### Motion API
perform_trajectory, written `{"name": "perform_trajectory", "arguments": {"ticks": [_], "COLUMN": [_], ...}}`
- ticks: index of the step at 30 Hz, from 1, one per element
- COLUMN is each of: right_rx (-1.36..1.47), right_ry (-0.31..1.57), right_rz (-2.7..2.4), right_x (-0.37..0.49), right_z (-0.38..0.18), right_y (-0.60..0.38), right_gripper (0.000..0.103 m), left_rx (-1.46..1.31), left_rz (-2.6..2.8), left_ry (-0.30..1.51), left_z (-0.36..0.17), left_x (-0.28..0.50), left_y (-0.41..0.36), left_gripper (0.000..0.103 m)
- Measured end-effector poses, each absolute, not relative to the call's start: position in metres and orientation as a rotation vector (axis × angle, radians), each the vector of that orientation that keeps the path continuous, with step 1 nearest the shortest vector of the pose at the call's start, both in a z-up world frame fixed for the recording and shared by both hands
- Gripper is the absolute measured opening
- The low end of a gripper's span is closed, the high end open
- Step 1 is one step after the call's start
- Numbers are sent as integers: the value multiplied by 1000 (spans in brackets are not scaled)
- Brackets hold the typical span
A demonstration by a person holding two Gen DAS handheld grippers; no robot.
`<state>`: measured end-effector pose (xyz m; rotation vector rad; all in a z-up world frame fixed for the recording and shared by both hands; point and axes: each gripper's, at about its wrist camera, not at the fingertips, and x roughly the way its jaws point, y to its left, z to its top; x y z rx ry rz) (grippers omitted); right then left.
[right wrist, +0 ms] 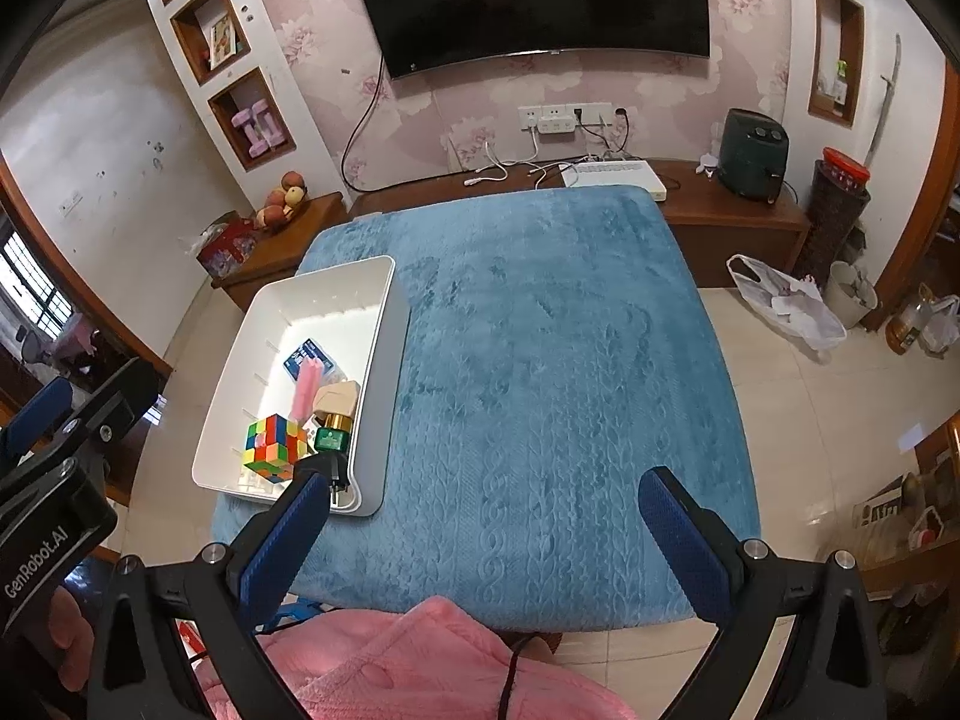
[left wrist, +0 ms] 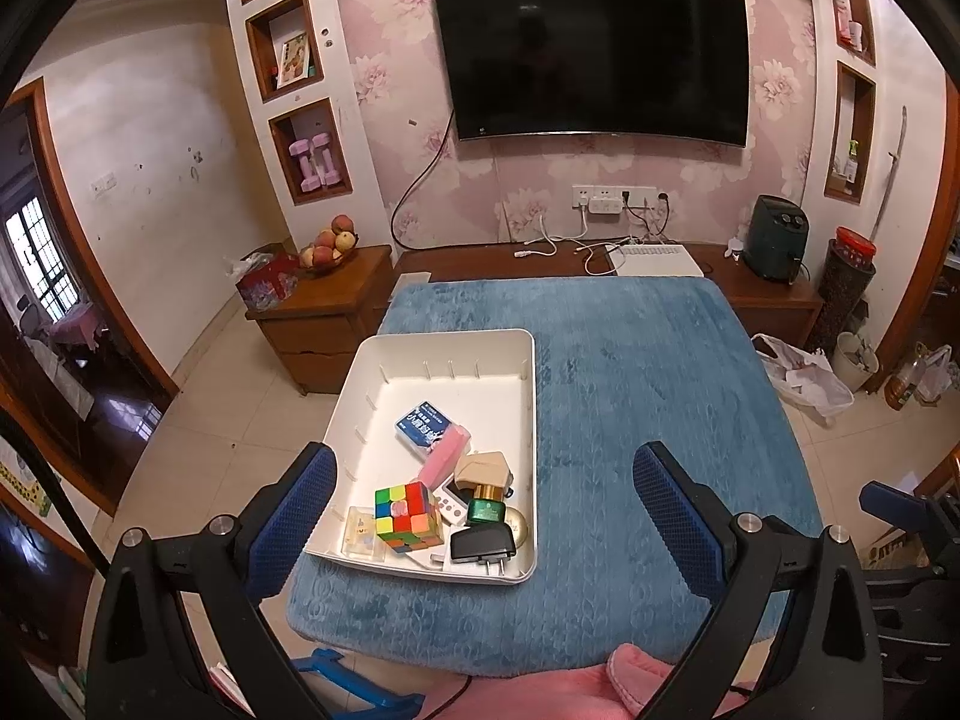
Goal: Organize rigid objects
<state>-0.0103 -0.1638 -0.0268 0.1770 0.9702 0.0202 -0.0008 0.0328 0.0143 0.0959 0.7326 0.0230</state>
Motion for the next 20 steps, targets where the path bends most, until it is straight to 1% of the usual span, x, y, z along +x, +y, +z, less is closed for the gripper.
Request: {"name": "perform_trajectory", "arguments": {"ticks": [20], "right_rx": [181], "right_ry": [976], "right_rz": [19], "right_x": [3], "right_z": [-28], "right_y": [-175], "right_gripper": [103], "left_rx": [122], "left_rz": [9], "left_ry": [712], "left_z": [20], "left_x": [8], "left_y": [20], "left_gripper": [100]}}
